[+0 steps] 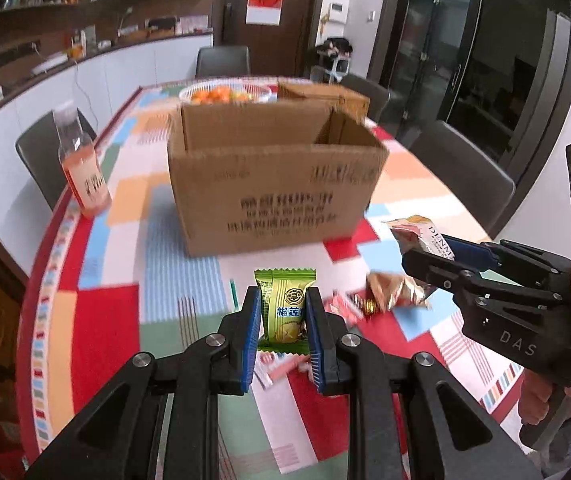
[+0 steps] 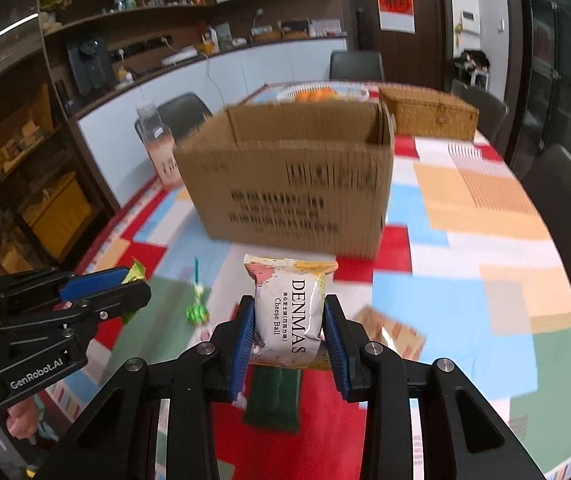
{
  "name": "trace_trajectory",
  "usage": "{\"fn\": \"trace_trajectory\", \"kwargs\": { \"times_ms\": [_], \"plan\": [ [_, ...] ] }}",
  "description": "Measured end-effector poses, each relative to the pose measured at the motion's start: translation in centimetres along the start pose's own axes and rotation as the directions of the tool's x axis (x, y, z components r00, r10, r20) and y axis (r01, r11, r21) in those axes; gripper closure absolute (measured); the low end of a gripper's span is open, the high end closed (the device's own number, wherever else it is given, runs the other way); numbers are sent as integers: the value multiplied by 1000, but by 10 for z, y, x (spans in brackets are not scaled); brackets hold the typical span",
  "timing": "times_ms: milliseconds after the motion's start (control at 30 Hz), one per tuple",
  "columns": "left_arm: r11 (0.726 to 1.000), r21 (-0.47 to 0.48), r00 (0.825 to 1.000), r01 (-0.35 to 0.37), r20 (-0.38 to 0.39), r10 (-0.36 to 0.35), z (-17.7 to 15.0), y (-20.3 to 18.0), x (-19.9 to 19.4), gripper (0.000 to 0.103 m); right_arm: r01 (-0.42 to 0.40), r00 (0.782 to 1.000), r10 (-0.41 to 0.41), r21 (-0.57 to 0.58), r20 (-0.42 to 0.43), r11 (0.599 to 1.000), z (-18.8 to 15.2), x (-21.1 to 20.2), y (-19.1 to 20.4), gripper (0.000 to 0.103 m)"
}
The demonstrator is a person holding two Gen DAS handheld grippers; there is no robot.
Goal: Organize snacks
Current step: 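Carry both snacks into the cardboard box and open both tools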
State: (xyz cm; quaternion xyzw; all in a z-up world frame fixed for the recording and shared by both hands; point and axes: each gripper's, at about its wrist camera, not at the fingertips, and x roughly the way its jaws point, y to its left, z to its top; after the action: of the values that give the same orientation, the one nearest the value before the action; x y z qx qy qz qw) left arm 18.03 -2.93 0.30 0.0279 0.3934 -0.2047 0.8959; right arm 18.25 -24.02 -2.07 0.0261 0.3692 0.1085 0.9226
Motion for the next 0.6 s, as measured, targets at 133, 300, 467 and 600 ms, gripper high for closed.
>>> {"fn": "trace_trajectory", "kwargs": {
  "times_ms": [133,300,467,600],
  "plan": [
    [1000,15,998,-18,54,17,20,2,-8,80,-12,999,12,-4,53,1000,21,-3,2,68],
    [999,26,993,-36,117,33,47,6,-13,80,-18,994,19,-13,107,1000,44,-3,2,68],
    [998,24,988,-52,149,48,74,13,-10,80,-17,989,18,-11,145,1000,67,0,3,68],
    [999,15,987,-44,153,41,93,20,-3,80,-10,985,14,-25,170,1000,87,5,5,68]
  ]
}}
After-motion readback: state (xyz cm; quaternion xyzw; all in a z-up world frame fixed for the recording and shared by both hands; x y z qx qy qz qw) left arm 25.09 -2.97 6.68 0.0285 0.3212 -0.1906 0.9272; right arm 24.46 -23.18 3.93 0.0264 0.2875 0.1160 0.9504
